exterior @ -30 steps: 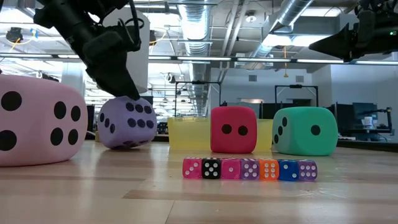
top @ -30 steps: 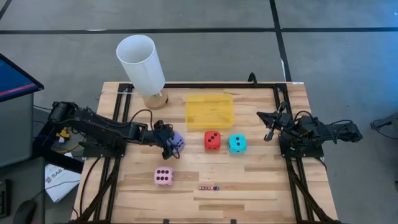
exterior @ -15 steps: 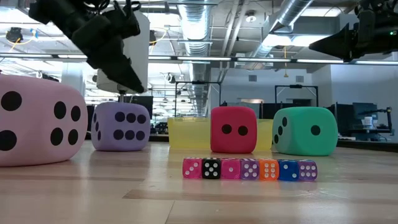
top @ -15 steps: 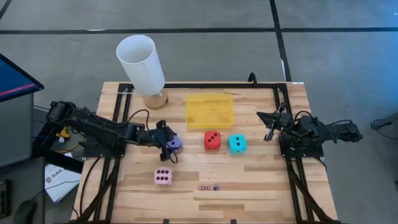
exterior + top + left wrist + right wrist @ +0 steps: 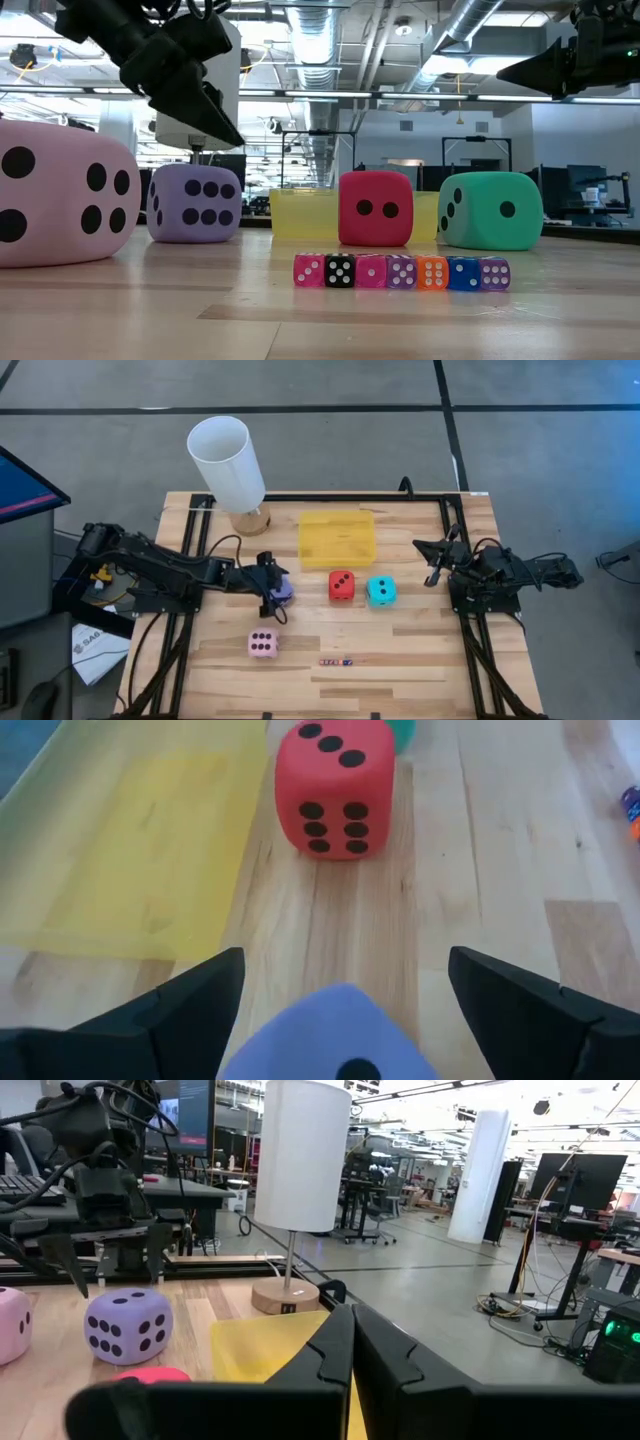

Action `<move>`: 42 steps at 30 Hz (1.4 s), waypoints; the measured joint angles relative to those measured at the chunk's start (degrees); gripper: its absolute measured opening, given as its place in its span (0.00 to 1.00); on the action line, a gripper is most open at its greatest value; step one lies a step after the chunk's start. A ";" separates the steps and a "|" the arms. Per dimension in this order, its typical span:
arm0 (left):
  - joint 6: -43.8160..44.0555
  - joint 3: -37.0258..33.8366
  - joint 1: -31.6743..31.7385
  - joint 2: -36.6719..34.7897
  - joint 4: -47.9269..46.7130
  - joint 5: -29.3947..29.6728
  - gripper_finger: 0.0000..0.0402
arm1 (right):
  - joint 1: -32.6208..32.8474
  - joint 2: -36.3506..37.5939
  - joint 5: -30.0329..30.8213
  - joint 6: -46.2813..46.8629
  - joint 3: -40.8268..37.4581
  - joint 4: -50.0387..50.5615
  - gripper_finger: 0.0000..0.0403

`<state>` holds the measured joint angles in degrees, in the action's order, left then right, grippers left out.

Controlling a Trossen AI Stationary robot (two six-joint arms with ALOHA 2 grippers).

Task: Pick & Place Dice
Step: Put the big purple dice into the yellow bin

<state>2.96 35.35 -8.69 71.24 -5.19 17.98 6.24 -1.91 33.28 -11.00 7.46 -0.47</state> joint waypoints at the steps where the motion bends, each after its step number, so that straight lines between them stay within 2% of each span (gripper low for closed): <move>1: -0.84 0.02 0.01 0.52 0.38 -0.55 0.85 | 0.00 0.00 0.00 0.00 0.00 0.00 0.01; 7: -2.09 3.35 0.08 5.82 -0.95 -2.34 0.85 | 0.00 0.00 0.00 0.00 0.00 -0.01 0.01; 11: -3.41 5.89 0.09 8.63 -5.50 -2.31 0.85 | 0.00 0.00 0.00 0.00 0.00 0.00 0.01; 22: -1.20 7.06 2.10 9.18 -13.49 -2.27 0.85 | 0.00 0.00 0.00 0.00 0.04 -0.02 0.01; 29: -1.30 7.17 3.73 9.58 -13.59 -5.58 0.85 | 0.00 0.00 -0.18 0.02 0.04 0.00 0.01; 42: -1.24 7.33 3.76 13.09 -13.15 -5.44 0.64 | -0.01 0.00 -0.22 0.00 0.04 0.00 0.01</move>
<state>1.72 42.69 -4.93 84.33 -18.33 12.53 6.23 -1.91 33.06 -11.00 7.51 -0.47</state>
